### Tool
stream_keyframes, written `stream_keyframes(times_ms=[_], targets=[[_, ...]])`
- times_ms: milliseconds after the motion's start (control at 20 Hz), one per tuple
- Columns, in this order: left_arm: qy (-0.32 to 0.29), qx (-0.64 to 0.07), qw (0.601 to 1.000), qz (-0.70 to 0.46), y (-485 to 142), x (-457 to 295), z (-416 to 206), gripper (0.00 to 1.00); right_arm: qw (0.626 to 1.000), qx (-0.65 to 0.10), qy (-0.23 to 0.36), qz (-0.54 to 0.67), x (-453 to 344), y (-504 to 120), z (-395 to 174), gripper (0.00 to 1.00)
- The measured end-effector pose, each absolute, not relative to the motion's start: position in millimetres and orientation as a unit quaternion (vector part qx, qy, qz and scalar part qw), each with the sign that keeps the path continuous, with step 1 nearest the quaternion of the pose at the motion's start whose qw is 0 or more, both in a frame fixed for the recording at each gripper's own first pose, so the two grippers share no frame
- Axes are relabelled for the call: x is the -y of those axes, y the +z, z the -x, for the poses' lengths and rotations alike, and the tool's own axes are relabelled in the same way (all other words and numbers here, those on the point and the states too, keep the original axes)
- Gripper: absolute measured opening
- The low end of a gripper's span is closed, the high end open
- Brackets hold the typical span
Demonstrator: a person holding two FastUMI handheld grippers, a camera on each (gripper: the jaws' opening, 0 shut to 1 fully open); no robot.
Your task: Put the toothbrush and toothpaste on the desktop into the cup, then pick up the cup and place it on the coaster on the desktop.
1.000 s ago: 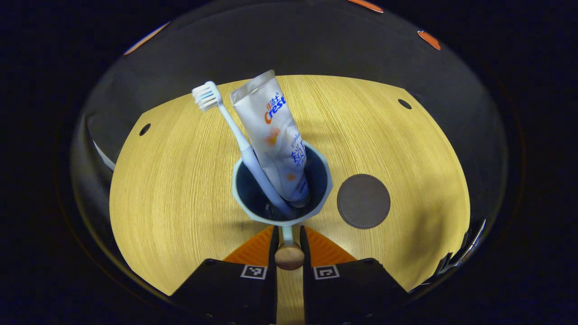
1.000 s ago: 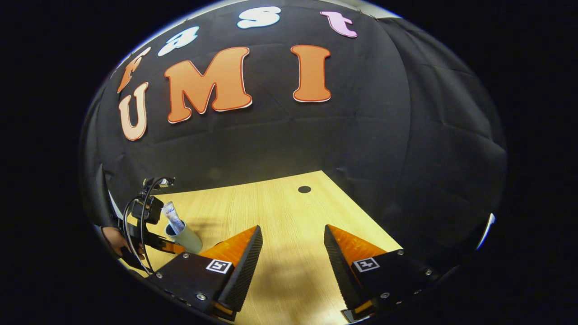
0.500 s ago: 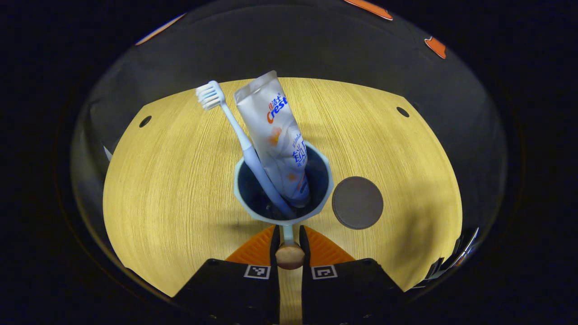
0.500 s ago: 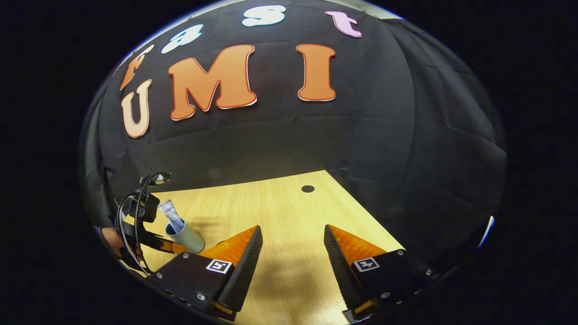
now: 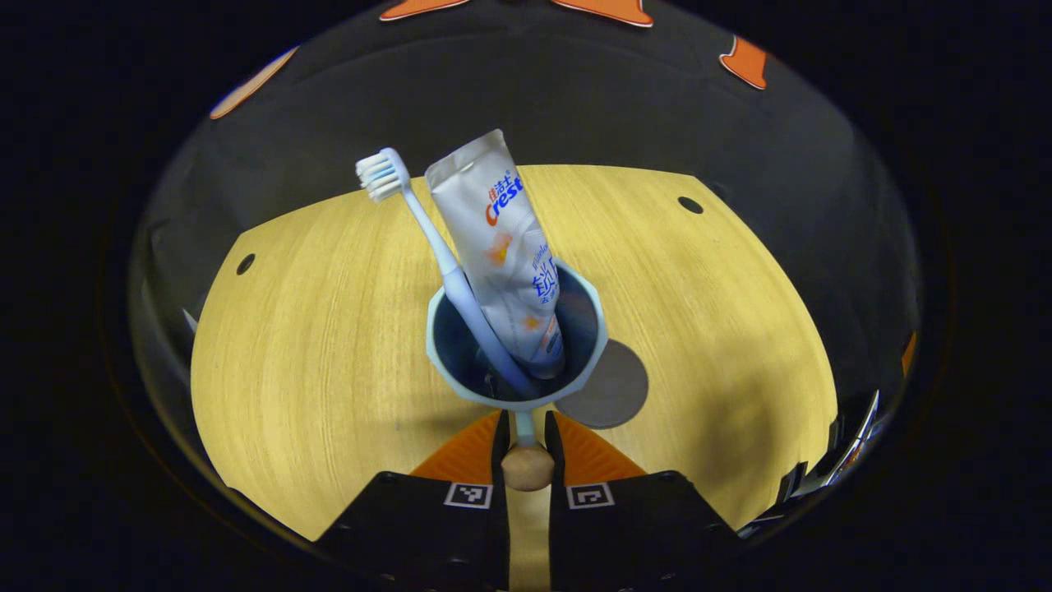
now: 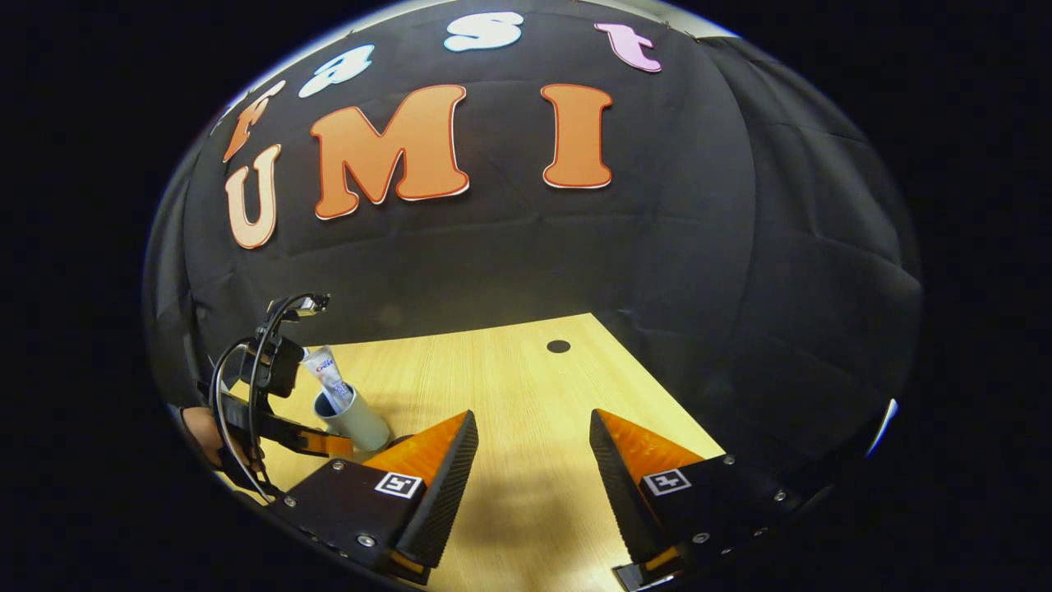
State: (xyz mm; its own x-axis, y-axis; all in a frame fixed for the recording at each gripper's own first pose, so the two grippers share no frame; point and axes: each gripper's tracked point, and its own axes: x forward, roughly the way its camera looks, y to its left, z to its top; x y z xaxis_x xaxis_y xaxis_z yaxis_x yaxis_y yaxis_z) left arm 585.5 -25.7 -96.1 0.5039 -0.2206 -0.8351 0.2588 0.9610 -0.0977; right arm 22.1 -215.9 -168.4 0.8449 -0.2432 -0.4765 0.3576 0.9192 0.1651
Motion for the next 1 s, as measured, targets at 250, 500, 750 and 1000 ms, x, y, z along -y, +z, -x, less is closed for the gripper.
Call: stream_keyframes(times_ms=[250,500,750,1000], targets=[[-0.166,-0.473,0.864,-0.036,-95,20,-586,0.18,0.953,-0.226,-0.164,-0.122,229,-169,-13,0.83],[-0.169,-0.48,0.86,-0.043,-91,16,-584,0.18,0.951,-0.228,-0.17,-0.125,241,-172,-3,0.83],[-0.165,-0.47,0.866,-0.053,-69,14,-589,0.19,0.95,-0.232,-0.164,-0.127,242,-177,2,0.83],[-0.164,-0.474,0.864,-0.04,-44,17,-585,0.55,0.956,-0.225,-0.145,-0.122,237,-173,-2,0.83]])
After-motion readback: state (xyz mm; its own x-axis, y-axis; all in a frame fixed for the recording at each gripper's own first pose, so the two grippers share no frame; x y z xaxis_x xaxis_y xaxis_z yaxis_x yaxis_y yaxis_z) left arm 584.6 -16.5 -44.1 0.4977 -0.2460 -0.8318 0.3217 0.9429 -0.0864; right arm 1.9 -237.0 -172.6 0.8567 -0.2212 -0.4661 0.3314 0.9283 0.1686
